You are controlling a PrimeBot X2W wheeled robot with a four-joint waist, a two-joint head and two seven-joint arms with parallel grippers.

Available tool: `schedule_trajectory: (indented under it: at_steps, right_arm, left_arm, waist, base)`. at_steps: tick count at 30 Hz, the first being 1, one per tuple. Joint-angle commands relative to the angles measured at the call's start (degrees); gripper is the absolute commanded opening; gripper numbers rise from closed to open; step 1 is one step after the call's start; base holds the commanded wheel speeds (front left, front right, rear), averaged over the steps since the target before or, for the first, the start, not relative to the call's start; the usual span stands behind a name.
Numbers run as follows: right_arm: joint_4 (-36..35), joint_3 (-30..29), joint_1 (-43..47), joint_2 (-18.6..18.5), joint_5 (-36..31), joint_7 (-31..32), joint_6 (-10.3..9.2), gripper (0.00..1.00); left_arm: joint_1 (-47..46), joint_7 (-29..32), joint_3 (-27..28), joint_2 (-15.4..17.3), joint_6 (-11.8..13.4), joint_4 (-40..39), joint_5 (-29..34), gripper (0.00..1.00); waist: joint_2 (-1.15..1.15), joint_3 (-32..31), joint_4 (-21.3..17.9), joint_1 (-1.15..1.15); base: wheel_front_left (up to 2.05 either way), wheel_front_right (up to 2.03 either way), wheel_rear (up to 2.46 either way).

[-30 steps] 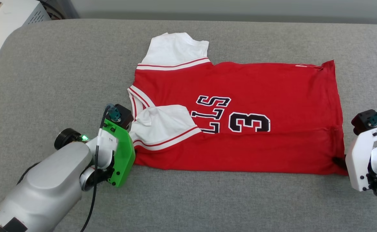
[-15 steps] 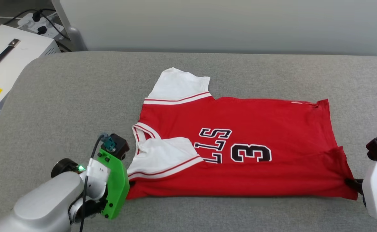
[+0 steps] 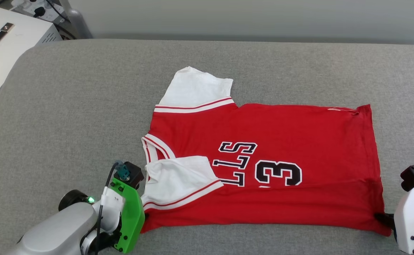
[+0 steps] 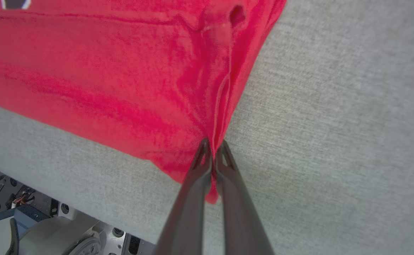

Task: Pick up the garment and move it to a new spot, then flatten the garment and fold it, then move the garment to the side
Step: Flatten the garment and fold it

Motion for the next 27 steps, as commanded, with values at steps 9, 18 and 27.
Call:
schedule_trajectory:
  at_steps: [9,18,27]
  right_arm:
    - [4.3,0.0,-0.7,2.8,-2.3,-4.4,-0.04,1.0]
    - [-3.1,-6.8,0.1,3.9,-6.7,-16.4,-0.04,1.0]
    - [-9.7,-18.8,-2.5,13.6,-16.9,-29.2,-0.04,1.0]
  left_arm:
    - [0.6,-4.1,0.5,-1.9,-1.2,6.0,-0.3,1.0]
    - [-3.7,-6.8,5.1,2.6,0.7,-1.3,0.1,1.0]
    - [-16.8,-12.1,12.2,1.6,3.9,-3.0,4.2,1.0]
  waist:
    - [0.0,-0.4,0.3,0.0]
    - [0.0,-3.8,-0.7,0.0]
    - [0.0,1.3,-4.2,0.0]
  base:
    - [0.0,0.0,0.0]
    - [0.0,0.0,0.0]
    - [0.0,0.0,0.0]
